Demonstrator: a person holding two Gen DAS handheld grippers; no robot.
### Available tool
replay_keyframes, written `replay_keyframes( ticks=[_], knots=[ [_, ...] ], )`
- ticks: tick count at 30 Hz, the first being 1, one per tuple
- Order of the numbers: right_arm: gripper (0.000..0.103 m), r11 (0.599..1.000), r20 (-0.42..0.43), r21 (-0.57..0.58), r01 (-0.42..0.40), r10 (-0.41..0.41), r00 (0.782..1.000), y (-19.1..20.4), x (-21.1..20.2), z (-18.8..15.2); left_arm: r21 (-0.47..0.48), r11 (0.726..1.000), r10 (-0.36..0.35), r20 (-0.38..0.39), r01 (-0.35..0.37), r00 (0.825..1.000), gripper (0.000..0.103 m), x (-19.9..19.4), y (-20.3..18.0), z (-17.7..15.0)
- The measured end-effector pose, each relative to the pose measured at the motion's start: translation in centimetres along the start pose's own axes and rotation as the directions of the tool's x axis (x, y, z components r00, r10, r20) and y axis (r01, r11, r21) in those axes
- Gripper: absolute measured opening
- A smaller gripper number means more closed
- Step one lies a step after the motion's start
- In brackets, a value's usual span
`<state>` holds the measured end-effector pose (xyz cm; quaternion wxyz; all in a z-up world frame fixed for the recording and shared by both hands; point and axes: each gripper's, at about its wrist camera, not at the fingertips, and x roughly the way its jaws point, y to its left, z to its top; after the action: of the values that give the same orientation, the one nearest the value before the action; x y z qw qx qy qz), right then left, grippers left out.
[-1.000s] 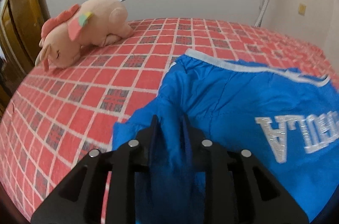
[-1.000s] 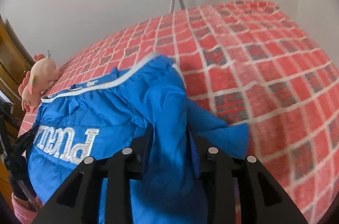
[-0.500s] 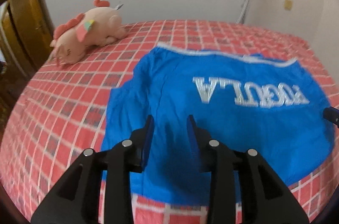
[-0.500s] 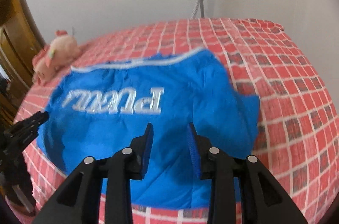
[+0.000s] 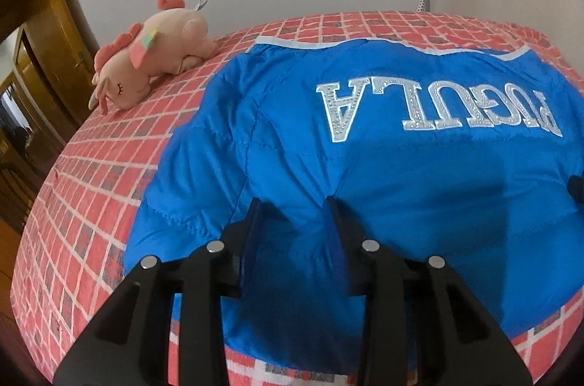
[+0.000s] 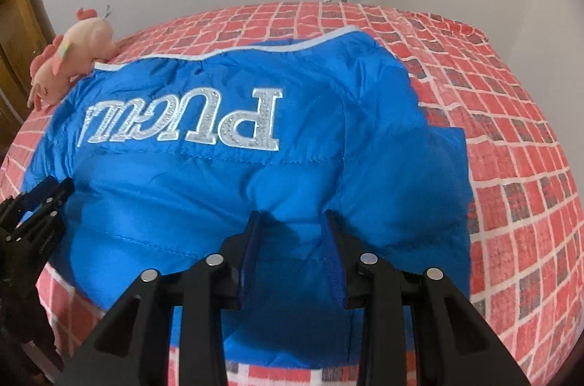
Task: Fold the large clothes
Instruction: 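Press both grippers on the folded jacket to flatten it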
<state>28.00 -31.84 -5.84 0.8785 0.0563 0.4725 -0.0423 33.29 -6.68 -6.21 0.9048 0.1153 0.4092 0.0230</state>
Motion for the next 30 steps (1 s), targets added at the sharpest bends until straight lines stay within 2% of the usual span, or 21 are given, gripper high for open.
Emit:
replay_keyframes(
  ticks=[5, 9, 12, 16, 21, 26, 30],
  knots=[
    [0.033, 1.0, 0.011, 0.011, -0.007, 0.007, 1.0, -0.1, -0.9, 0.1, -0.054, 0.997, -0.062, -0.021, 0.06, 0.998, 0.033, -0.5, 1.0, 0.2],
    [0.033, 0.998, 0.055, 0.002, -0.055, 0.055, 0.997, 0.2, -4.3, 0.0, -0.086, 0.988, -0.126, -0.007, 0.125, 0.992, 0.034, -3.0, 2.1, 0.4],
    [0.033, 0.997, 0.041, -0.002, -0.081, 0.081, 0.996, 0.5, -5.2, -0.6, -0.083, 0.986, -0.144, -0.011, 0.142, 0.99, 0.034, -4.0, 2.2, 0.2],
    [0.033, 0.997, -0.016, -0.007, -0.073, 0.073, 0.997, 0.8, -3.3, -1.4, -0.064, 0.988, -0.146, -0.064, 0.142, 0.987, 0.034, -2.1, 1.6, -0.7],
    [0.033, 0.996, -0.035, 0.002, -0.09, 0.09, 0.995, 0.3, -0.9, -1.6, -0.039, 0.989, -0.144, -0.063, 0.142, 0.988, 0.035, -0.7, 1.3, -1.2],
    [0.033, 0.998, -0.027, -0.003, -0.067, 0.066, 0.997, 0.7, -0.6, -1.9, -0.048, 0.989, -0.14, -0.066, 0.137, 0.988, 0.034, -0.5, 1.2, -1.3],
    [0.035, 0.996, -0.022, 0.016, -0.092, 0.092, 0.996, 0.3, -1.7, -1.5, -0.053, 0.988, -0.146, -0.073, 0.142, 0.987, 0.035, -1.2, 1.8, -0.7]
  ],
)
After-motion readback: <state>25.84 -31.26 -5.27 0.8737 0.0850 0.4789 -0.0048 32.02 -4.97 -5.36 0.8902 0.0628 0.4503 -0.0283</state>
